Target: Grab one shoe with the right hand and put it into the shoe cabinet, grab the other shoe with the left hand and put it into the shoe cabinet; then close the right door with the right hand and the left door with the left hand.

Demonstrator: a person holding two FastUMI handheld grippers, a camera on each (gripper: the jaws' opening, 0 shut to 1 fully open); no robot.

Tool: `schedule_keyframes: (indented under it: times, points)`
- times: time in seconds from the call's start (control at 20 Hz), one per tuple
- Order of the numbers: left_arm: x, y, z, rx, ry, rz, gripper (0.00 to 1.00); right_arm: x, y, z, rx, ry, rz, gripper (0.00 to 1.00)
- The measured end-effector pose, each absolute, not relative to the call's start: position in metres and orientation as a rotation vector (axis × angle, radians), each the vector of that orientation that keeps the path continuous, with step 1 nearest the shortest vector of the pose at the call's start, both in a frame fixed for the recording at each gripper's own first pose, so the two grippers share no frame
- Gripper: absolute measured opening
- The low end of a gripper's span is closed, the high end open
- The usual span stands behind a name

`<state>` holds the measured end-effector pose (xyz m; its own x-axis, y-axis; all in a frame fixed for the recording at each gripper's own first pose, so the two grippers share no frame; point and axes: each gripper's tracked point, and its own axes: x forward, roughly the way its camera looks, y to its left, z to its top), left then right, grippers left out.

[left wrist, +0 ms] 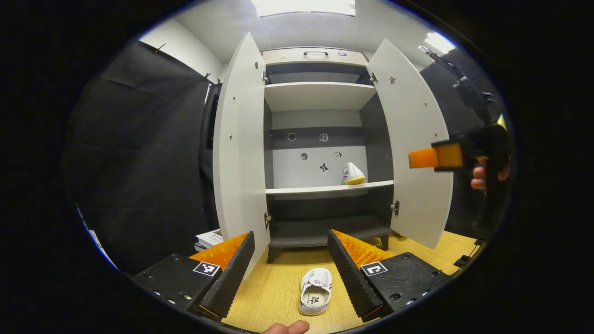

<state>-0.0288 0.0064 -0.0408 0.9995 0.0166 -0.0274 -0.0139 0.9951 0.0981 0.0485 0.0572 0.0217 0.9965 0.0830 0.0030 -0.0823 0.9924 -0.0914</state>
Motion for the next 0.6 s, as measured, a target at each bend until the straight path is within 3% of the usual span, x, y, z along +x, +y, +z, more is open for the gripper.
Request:
schedule_keyframes:
  times: [0.2, 0.4, 0.6]
  points:
    - [-0.031, -0.004, -0.045, 0.083, 0.043, -0.002, 0.95, 0.026, 0.042, -0.009, -0.090, -0.010, 0.050, 0.90]
    - [-0.033, -0.010, -0.050, 0.096, 0.062, -0.013, 0.95, 0.006, 0.028, -0.013, -0.137, -0.075, 0.011, 0.92]
    - [-0.035, -0.021, -0.067, 0.039, 0.107, -0.070, 0.95, -0.003, 0.028, -0.026, -0.131, -0.029, 0.033, 0.93]
